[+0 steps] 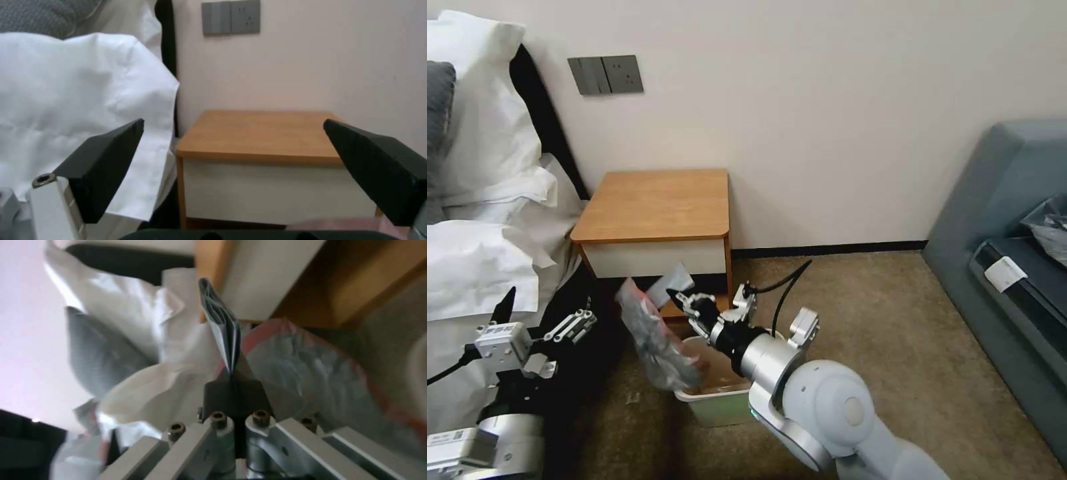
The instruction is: Pick up the garbage bag from the table and place it over the trash can.
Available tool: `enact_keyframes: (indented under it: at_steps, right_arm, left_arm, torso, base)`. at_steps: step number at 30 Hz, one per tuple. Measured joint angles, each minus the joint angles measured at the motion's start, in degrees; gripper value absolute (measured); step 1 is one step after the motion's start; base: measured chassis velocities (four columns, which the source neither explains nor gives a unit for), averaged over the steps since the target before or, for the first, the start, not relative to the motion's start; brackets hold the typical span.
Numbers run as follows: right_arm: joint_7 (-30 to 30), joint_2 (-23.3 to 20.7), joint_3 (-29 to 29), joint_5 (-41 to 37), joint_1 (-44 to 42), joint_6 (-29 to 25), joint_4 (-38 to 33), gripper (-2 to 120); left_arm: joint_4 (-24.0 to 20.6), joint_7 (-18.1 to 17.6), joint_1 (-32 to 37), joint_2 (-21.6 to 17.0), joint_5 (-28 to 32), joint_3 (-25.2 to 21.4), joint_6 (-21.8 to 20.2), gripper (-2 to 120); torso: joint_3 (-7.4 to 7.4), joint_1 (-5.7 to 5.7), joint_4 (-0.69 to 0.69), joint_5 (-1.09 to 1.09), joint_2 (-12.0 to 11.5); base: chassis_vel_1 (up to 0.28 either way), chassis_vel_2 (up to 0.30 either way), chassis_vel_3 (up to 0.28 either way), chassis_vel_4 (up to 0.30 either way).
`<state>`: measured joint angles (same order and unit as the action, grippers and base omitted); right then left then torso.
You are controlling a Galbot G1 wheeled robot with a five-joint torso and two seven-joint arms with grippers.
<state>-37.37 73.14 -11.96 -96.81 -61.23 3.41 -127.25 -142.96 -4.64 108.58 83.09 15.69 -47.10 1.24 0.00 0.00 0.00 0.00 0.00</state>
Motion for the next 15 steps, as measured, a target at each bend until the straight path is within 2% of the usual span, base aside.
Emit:
enact_keyframes:
  at_steps: [2,3,6,10,15]
  right_arm:
    - [5.22,-4.34,2.16,-1.94,-0.28,3.93,3.06,0]
    - [5.22,-4.34,2.16,-1.94,-0.28,3.93,3.06,0]
    - [7.97,-8.27,3.03,-6.25,1.27,6.97,4.68,0]
    - [9.26,-10.17,1.74,-6.19,2.03,7.85,5.39,0]
    - [9.42,-11.65,0.51,-1.06,0.7,6.19,5.62,0]
  left_arm:
    - [0.13,0.08,0.0,0.01,-0.32,0.35,0.0,100]
    - [0.13,0.08,0.0,0.01,-0.32,0.35,0.0,100]
    - [0.29,0.2,0.03,0.1,-0.92,0.79,0.0,100]
    - [0.55,0.31,0.04,0.32,-1.4,1.12,0.02,100]
    - [0.61,0.55,0.38,0.45,-1.69,1.25,0.19,100]
  torso:
    - [0.0,0.0,0.0,0.0,0.0]
    - [0.0,0.0,0.0,0.0,0.0]
    - [0.0,0.0,0.0,0.01,0.0]
    - [0.0,-0.01,0.0,0.0,0.0]
    - [0.0,0.0,0.0,0.0,0.0]
  base:
    - [0.0,0.0,0.0,0.0]
    - [0.0,0.0,0.0,0.0]
    - [0.0,0.0,0.0,0.0]
    - [0.0,0.0,0.0,0.0]
    - [0.0,0.0,0.0,0.0]
